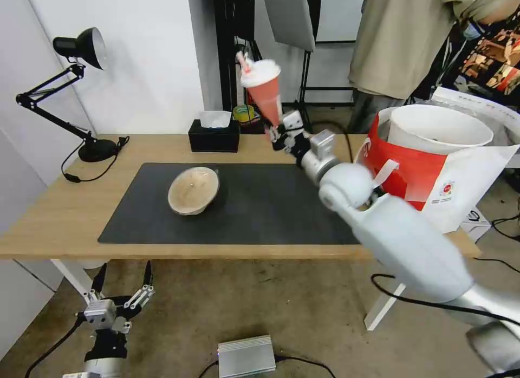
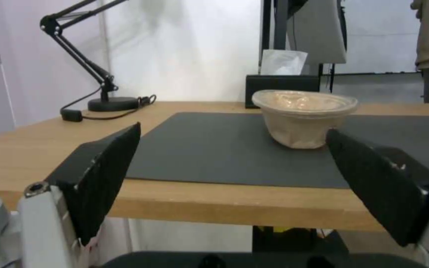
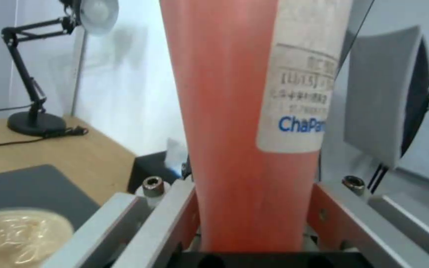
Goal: Pick up the trash from the table and place it into the takeout bag.
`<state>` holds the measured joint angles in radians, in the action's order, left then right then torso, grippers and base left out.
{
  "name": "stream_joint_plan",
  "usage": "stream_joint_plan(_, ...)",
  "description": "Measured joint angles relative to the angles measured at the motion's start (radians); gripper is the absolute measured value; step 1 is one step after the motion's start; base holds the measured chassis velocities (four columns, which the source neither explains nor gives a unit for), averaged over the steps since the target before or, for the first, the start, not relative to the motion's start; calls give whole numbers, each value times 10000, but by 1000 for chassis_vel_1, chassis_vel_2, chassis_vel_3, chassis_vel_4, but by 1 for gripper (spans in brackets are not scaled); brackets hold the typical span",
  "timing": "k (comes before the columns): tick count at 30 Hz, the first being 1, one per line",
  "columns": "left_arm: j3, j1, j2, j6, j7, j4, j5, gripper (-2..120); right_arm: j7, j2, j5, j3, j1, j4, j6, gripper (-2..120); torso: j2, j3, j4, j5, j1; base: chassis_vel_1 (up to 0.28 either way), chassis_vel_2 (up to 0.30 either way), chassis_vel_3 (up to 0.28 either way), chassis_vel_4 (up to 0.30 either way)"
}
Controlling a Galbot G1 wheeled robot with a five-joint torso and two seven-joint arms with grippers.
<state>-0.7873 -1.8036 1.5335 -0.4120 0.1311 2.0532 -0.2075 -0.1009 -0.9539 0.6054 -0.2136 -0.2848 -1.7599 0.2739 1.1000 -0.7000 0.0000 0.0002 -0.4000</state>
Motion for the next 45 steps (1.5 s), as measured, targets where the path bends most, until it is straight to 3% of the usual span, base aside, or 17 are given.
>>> stream_joint_plan(10, 30, -6, -128, 1, 0, 115, -28, 100, 179, 1677, 683, 274, 769, -612, 147, 11, 0, 1, 0, 1, 0, 0, 0, 0, 0)
stream_joint_plan(24, 188, 8, -221, 11, 339, 317, 46, 100, 1046, 4355, 825, 2451, -108, -1428, 364, 11, 0, 1, -1, 0, 0, 0, 0, 0, 0)
stream_joint_plan(33, 203, 29, -182, -183, 611, 334, 58, 100, 1625, 5826, -344, 3713, -1226, -1471, 333, 11, 0, 1, 0, 0, 0, 0, 0, 0, 0)
stream_joint_plan(45, 255, 13, -83, -404, 843, 350, 56, 100, 2756, 6734, -2088, 3763, -1142, -295, -137, 11, 0, 0, 0, 0, 0, 0, 0, 0, 0)
